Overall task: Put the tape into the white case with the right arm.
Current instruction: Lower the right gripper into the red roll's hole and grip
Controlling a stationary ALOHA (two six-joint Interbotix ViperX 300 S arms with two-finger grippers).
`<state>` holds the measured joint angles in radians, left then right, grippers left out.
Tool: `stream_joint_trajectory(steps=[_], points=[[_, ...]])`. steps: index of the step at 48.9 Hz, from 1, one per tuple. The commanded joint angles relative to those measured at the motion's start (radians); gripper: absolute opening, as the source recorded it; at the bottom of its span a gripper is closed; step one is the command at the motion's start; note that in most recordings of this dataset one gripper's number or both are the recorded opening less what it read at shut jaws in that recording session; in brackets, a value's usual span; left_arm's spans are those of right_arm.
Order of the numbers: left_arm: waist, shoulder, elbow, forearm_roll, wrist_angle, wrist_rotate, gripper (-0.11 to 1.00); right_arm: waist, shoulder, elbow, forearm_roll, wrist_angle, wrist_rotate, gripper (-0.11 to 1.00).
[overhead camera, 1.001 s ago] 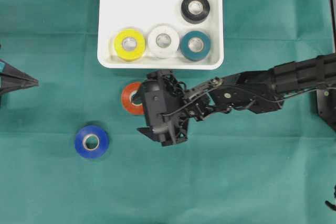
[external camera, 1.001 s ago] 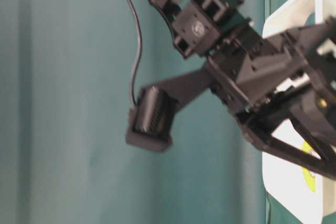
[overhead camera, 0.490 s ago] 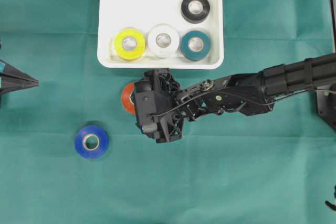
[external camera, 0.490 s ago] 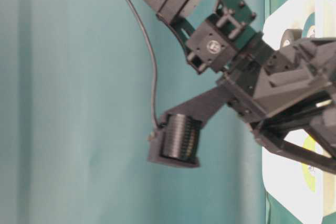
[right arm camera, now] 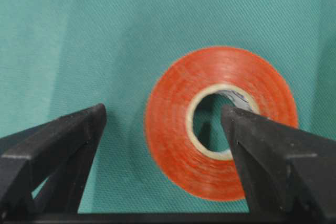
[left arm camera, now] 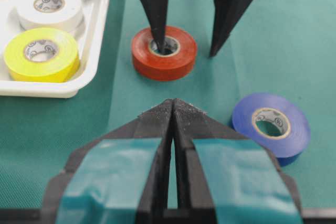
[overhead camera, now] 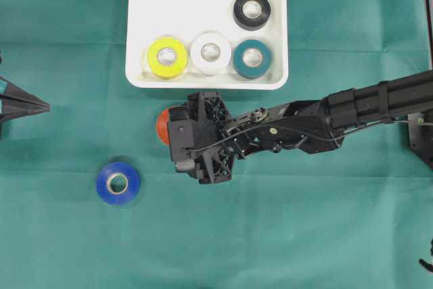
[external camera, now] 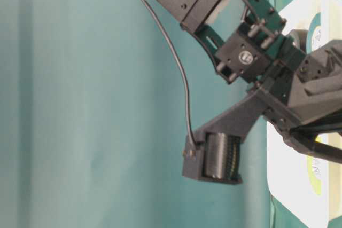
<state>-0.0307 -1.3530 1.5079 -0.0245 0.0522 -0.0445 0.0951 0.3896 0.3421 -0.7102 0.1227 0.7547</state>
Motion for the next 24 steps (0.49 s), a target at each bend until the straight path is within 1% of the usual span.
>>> stream_joint_trajectory(steps=[1,17,22,24], points=[[0.003,0.008,-0.012,0.0,-0.003,0.002,0.0,0.003,-0.017,-0.028,0.003,0.031,0.002,0.63],[0.003,0.008,-0.011,0.0,-0.003,0.002,0.0,0.003,0.008,-0.052,0.003,0.038,0.002,0.63],[0.003,0.008,-0.011,0.0,-0.003,0.002,0.0,0.005,0.02,-0.054,0.003,0.034,0.002,0.62],[0.003,0.006,-0.011,-0.002,-0.005,0.002,0.0,0.006,0.021,-0.054,0.003,0.034,0.002,0.59]])
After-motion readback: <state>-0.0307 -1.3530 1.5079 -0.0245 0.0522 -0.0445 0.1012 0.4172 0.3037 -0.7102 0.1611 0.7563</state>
